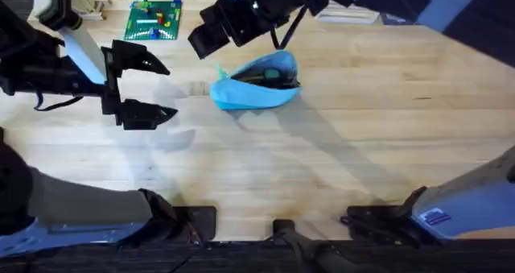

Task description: Unzip the bag, pick up the pens from the table one at a time and place them inside, then zip the bag closed.

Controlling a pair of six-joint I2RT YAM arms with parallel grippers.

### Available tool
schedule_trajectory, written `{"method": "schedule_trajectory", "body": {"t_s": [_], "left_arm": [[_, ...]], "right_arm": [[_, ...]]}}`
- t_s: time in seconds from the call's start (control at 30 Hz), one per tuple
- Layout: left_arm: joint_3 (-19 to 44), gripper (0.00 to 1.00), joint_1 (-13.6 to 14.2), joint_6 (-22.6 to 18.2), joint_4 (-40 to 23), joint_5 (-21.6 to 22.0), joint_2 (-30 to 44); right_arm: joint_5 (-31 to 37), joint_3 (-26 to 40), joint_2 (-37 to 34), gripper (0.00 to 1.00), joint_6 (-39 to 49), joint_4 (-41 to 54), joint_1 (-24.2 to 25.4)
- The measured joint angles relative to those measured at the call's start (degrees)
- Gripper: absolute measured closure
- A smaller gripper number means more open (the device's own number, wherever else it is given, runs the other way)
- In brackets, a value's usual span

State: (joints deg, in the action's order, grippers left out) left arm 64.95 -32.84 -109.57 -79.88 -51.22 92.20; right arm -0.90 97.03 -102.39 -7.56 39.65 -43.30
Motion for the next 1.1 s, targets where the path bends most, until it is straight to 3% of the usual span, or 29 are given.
{"method": "schedule_trajectory", "body": {"t_s": [1.1], "left_arm": [[0.04, 0.007, 0.00, 0.02, 0.00, 0.02, 0.00]], "right_arm": [[2.14, 0.00, -9.01, 0.008, -0.37, -3.29, -2.60]]}}
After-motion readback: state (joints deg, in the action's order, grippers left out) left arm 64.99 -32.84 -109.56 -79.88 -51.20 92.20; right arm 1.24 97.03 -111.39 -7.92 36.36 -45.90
